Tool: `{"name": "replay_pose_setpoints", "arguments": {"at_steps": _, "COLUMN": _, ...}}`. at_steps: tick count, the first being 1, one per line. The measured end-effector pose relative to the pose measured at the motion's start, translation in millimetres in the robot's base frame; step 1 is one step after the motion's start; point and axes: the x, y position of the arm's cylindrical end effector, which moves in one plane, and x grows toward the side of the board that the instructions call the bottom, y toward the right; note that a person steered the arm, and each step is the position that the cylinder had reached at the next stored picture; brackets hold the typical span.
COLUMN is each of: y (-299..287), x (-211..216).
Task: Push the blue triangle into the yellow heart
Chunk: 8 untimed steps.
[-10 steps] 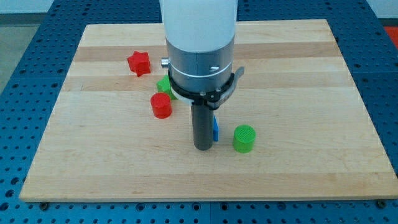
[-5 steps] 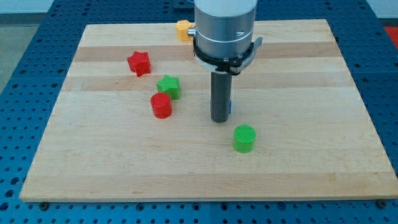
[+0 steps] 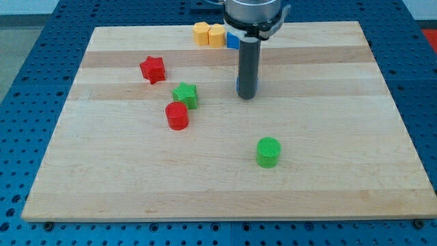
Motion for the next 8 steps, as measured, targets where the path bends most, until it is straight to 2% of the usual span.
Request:
{"name": "replay_pose_setpoints", "arguments": {"at_steps": 4, "y": 27, "x": -72}}
{"name": "replay_pose_setpoints", "arguments": {"at_steps": 6, "y": 41, "x": -89}}
{"name": "replay_pose_setpoints", "arguments": {"at_steps": 8, "y": 40, "x": -89}}
